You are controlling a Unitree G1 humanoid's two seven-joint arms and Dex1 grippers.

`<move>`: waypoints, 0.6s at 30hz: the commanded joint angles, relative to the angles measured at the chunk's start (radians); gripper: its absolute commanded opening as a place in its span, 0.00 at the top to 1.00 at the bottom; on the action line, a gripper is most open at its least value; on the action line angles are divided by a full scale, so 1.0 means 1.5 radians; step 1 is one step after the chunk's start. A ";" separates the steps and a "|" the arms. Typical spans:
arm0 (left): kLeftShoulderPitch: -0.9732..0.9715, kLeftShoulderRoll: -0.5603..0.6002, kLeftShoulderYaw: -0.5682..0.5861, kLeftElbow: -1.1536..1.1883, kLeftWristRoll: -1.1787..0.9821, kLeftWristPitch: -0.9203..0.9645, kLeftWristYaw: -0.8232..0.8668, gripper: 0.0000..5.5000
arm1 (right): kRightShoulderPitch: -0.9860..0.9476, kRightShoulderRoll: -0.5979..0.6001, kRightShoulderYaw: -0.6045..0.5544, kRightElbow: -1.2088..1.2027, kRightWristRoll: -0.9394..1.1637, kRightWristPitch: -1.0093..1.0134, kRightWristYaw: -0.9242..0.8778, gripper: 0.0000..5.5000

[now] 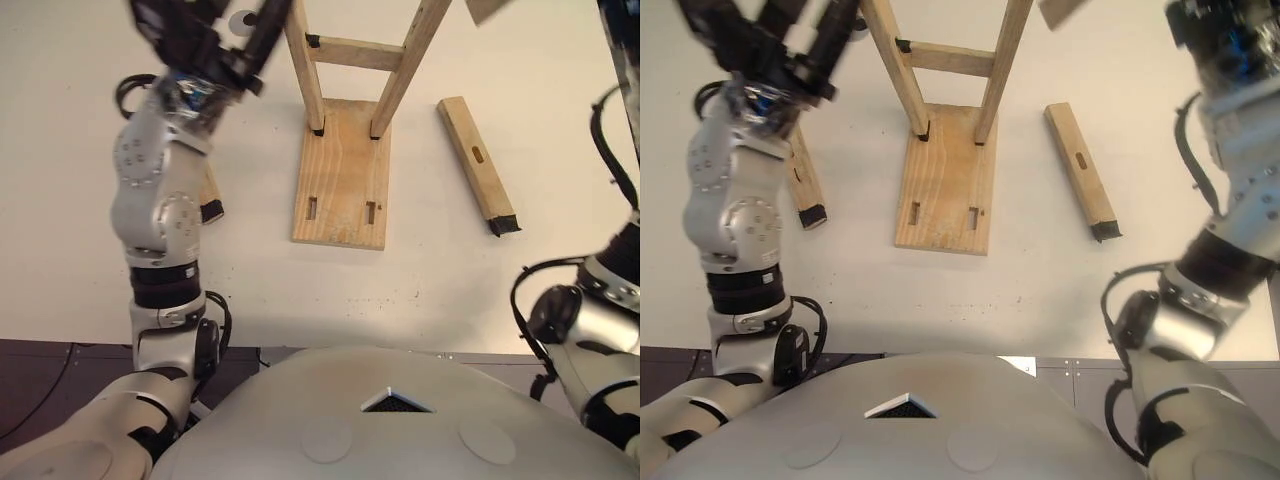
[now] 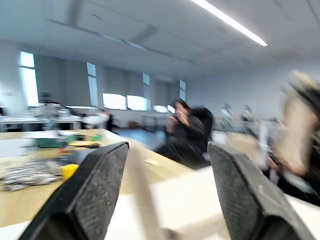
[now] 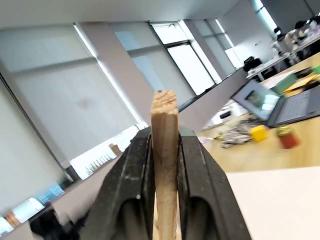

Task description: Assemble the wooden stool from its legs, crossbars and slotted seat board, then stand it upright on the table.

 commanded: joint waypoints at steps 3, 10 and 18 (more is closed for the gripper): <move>0.042 0.012 0.096 0.015 -0.043 0.016 0.048 0.47 | 0.156 -0.064 0.058 0.023 -0.253 -0.126 0.120 0.93; 0.050 0.012 0.074 0.024 -0.014 0.001 0.053 0.47 | 0.200 0.020 0.131 0.024 -0.401 -0.225 0.083 0.93; 0.057 0.009 0.063 0.022 -0.001 -0.005 0.058 0.47 | 0.175 0.043 0.138 0.047 -0.426 -0.237 0.076 0.93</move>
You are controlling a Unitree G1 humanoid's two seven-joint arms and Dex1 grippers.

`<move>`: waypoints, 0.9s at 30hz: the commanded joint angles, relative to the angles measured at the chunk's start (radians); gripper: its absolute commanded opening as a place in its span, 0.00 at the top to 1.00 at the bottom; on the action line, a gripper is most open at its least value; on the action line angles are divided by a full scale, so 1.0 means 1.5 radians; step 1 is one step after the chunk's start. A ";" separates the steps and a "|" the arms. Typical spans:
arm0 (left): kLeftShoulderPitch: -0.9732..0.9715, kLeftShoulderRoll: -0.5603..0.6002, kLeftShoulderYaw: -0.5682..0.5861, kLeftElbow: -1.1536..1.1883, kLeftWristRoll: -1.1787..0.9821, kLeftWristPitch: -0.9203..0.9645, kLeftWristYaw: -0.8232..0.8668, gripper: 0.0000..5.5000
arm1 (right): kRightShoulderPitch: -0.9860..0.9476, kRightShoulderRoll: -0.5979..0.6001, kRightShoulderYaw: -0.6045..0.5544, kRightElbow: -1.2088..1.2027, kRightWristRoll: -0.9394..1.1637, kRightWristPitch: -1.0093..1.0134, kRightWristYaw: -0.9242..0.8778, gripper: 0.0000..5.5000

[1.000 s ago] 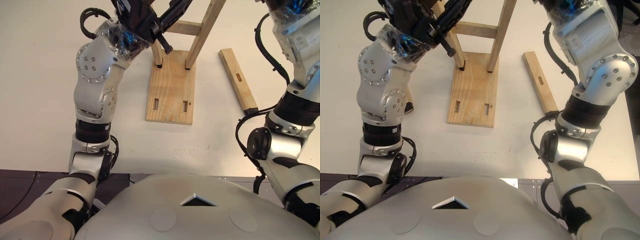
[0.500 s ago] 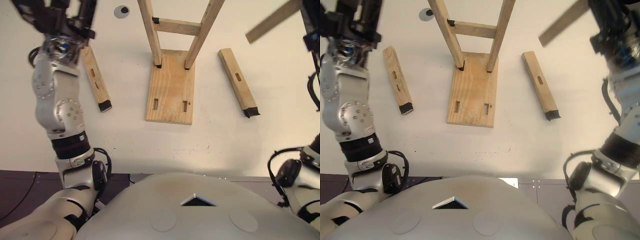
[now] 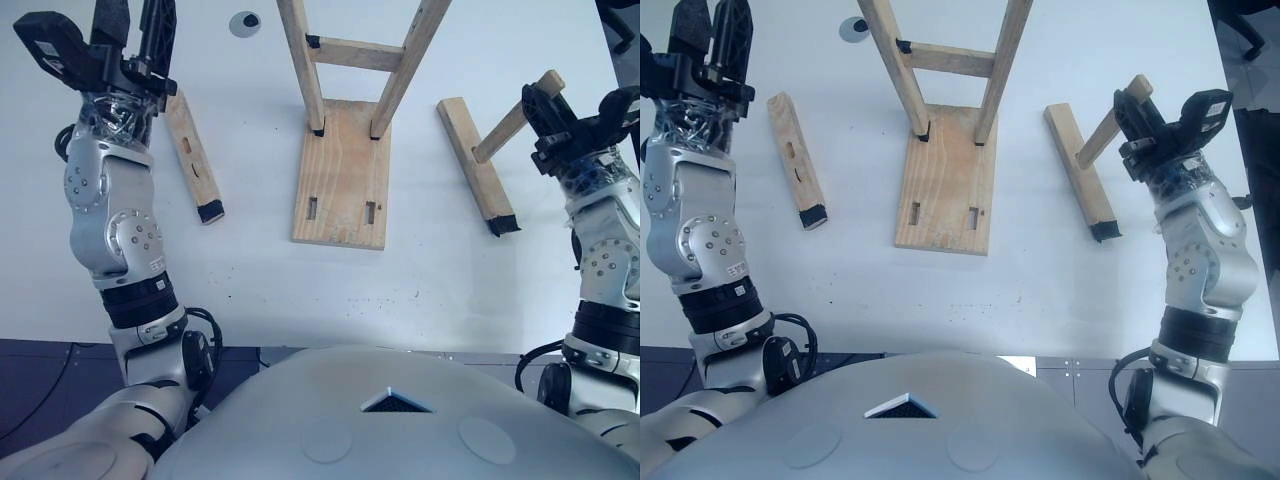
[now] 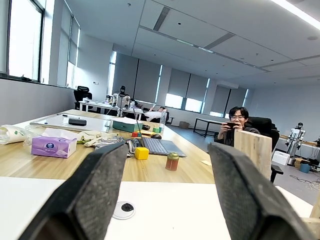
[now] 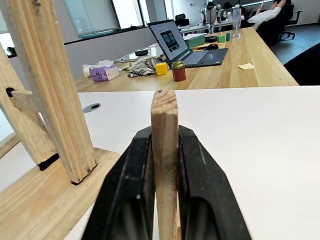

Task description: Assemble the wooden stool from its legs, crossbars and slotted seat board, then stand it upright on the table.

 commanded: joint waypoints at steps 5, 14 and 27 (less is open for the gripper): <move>0.012 0.001 -0.013 0.003 0.023 -0.006 0.004 0.47 | -0.033 0.031 0.015 0.041 -0.048 -0.030 -0.008 0.93; 0.024 0.004 -0.016 0.002 0.030 -0.001 0.007 0.47 | -0.018 0.037 0.020 0.056 -0.076 -0.038 -0.003 0.93; 0.021 0.002 -0.015 0.008 0.033 -0.003 0.016 0.47 | 0.080 0.079 0.054 0.118 -0.113 -0.216 0.104 0.93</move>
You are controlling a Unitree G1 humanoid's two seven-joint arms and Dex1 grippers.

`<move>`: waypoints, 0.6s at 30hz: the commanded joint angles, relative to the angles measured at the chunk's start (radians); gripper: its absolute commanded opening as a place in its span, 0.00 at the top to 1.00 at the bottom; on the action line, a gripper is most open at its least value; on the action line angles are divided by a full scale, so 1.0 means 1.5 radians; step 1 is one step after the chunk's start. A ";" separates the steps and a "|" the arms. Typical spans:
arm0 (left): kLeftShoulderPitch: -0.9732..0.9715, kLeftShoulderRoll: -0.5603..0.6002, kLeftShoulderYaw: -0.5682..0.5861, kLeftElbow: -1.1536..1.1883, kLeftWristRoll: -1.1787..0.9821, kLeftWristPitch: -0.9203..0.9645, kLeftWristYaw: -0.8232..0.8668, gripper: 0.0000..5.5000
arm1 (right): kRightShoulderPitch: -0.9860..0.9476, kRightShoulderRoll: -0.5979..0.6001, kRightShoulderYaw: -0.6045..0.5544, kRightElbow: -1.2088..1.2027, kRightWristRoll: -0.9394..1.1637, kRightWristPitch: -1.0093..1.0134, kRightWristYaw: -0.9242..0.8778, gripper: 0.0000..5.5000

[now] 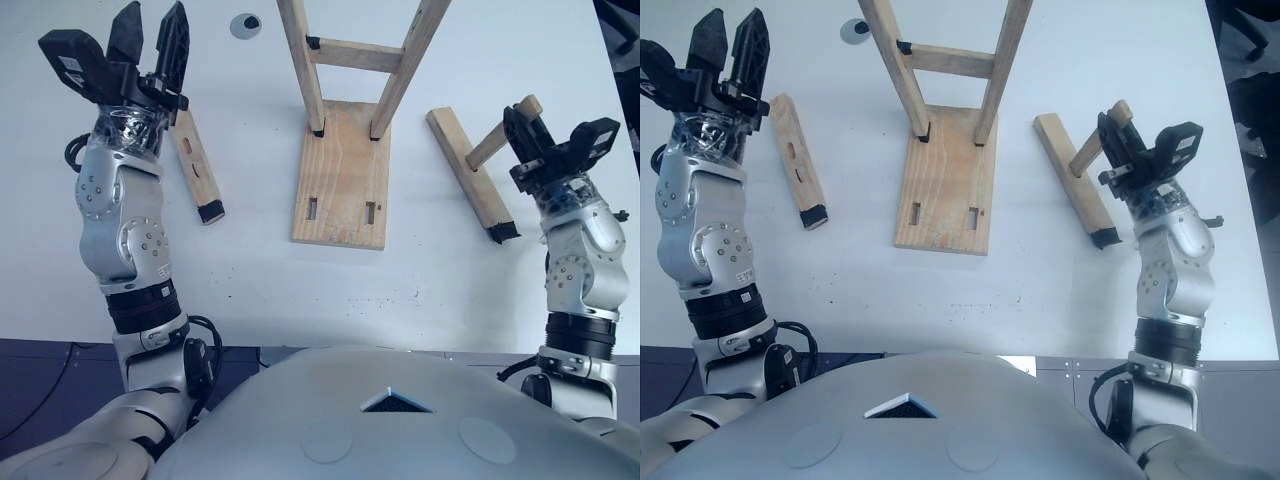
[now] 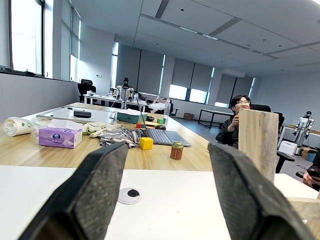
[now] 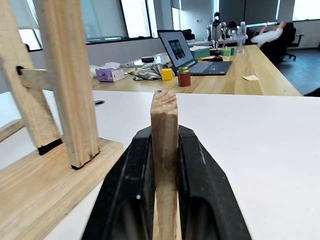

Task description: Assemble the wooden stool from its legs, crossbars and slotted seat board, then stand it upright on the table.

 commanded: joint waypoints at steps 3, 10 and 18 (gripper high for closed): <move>-0.006 0.003 0.004 0.010 0.004 0.001 0.005 0.47 | 0.031 -0.002 0.031 0.042 -0.045 -0.023 0.019 0.93; -0.002 0.000 0.001 0.018 0.018 -0.017 0.005 0.47 | 0.031 -0.019 0.052 0.084 -0.087 -0.072 0.029 0.93; -0.010 -0.008 -0.002 0.042 0.024 -0.043 0.005 0.47 | -0.005 -0.034 0.049 0.103 -0.077 -0.073 0.047 0.93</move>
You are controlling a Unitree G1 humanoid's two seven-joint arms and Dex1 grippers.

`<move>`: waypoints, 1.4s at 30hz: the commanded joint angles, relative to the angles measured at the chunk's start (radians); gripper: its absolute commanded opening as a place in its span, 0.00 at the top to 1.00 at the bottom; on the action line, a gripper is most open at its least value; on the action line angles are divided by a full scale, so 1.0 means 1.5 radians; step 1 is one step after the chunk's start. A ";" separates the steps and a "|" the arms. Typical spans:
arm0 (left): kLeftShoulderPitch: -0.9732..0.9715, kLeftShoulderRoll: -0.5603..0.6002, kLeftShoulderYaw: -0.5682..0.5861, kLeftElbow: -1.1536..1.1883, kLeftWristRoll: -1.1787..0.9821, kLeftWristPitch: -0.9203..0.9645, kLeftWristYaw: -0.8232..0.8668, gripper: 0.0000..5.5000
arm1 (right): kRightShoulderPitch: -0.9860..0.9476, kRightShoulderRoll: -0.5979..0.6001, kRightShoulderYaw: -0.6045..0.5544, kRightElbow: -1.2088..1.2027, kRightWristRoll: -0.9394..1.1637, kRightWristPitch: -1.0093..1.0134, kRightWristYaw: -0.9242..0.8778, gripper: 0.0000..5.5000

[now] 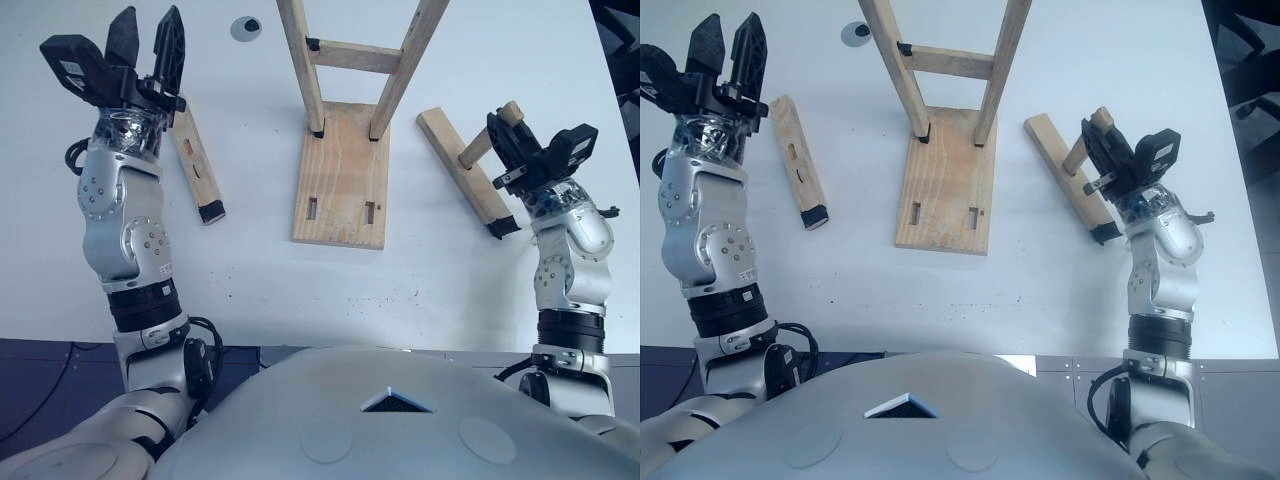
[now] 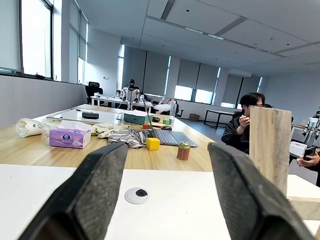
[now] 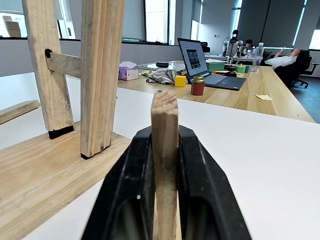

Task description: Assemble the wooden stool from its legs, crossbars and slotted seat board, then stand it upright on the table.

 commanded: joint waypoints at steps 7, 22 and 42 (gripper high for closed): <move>-0.005 -0.013 -0.001 0.015 0.012 -0.026 0.005 0.47 | 0.001 -0.019 0.019 0.002 -0.012 0.056 0.015 0.93; 0.005 -0.015 0.004 0.010 0.018 -0.035 0.007 0.47 | 0.010 -0.087 -0.001 -0.038 -0.007 0.119 0.073 0.50; 0.026 -0.014 -0.005 -0.004 0.022 -0.028 0.010 0.47 | 0.059 -0.186 0.014 -0.061 -0.055 0.210 0.145 0.17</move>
